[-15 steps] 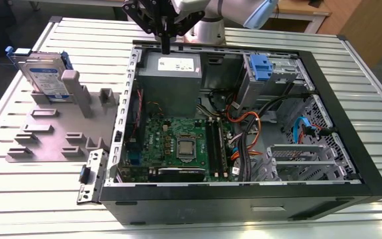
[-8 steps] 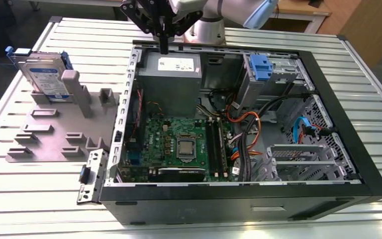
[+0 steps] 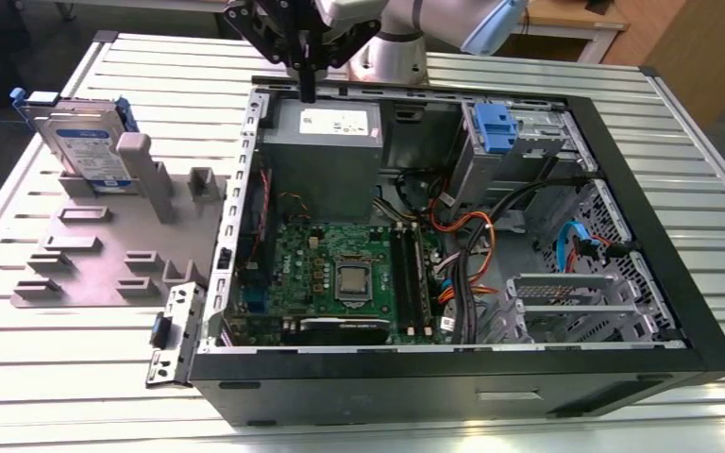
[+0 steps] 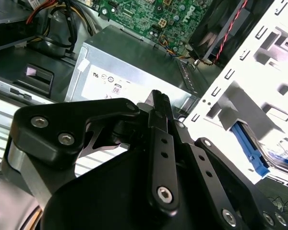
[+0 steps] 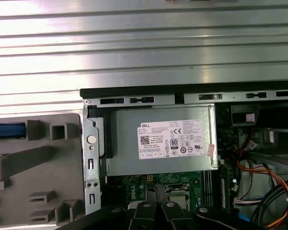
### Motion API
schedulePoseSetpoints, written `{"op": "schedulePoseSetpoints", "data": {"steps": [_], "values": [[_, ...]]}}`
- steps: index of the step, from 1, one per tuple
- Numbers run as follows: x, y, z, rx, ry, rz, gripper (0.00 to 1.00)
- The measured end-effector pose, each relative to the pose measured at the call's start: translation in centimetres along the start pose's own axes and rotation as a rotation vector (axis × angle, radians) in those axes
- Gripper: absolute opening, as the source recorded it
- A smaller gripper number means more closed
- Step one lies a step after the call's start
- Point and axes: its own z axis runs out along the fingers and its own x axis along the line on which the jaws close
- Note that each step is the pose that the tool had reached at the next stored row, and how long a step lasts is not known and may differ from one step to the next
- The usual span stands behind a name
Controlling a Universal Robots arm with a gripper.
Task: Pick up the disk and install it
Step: 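Reach for the disk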
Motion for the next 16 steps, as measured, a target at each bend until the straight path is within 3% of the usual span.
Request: {"op": "schedulePoseSetpoints", "data": {"steps": [11,13,16], "values": [[0.4,-0.03,0.01,0.0,0.0,0.0,0.11],[1.3,-0.1,0.02,0.0,0.0,0.0,0.11],[1.31,-0.1,0.01,0.0,0.0,0.0,0.11]]}}
